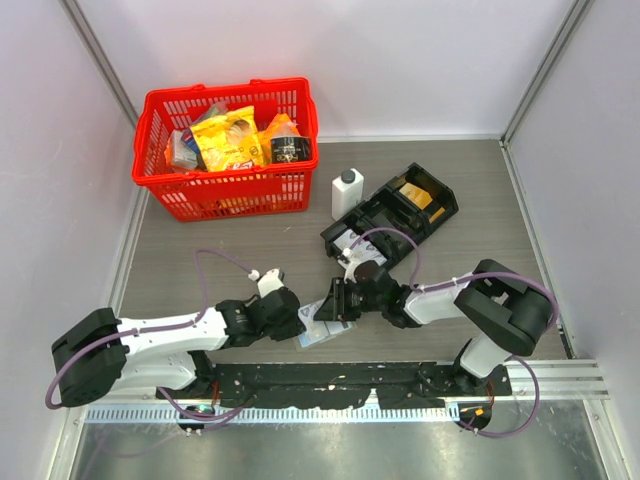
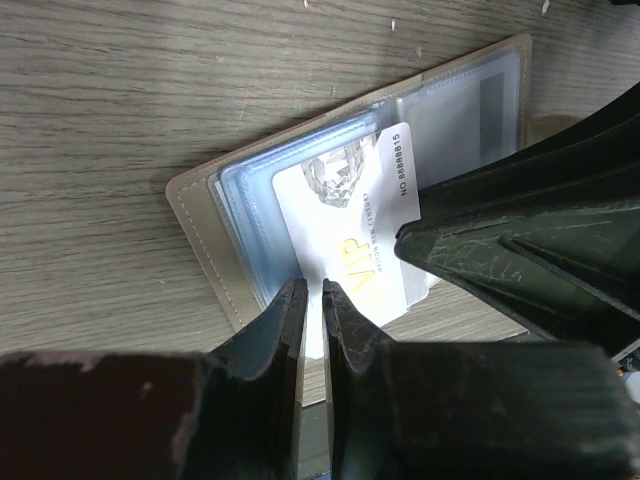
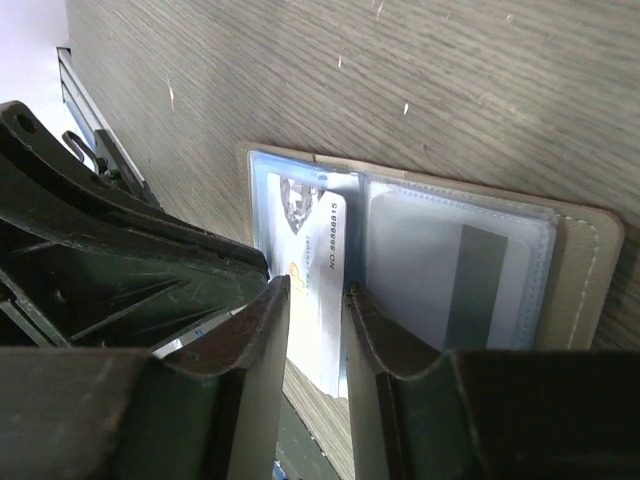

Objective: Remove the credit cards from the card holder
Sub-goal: Remove the credit card from the card holder.

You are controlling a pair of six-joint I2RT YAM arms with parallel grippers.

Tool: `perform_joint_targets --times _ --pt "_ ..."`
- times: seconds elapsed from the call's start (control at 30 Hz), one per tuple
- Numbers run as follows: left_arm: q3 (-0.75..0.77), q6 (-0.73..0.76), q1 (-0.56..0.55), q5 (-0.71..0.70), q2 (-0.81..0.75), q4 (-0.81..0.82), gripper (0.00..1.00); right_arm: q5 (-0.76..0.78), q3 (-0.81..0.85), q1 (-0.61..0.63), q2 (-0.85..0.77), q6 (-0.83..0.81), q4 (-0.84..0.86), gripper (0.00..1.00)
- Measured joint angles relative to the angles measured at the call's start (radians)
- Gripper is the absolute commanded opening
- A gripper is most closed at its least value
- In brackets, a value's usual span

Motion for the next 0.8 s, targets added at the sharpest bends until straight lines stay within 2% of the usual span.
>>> perform_joint_targets --times 0.1,0.27,0.5,0.8 --pt "-0.001 0.0 0.0 0.0 0.0 0.002 0.16 -0.007 0.0 0.0 0.007 -0.001 0.002 0.24" --pt "-0.001 -0.001 0.0 0.0 0.0 0.002 0.16 -0.009 0.0 0.0 0.007 -0.006 0.001 0.01" --pt "-0.001 -0.003 0.0 0.0 0.0 0.003 0.16 -0.01 0.0 0.0 -0.009 -0.002 -0.016 0.01" --pt "-0.004 -0.007 0.0 0.0 0.0 0.008 0.15 0.053 -0.001 -0.013 -0.139 -0.021 -0.168 0.01"
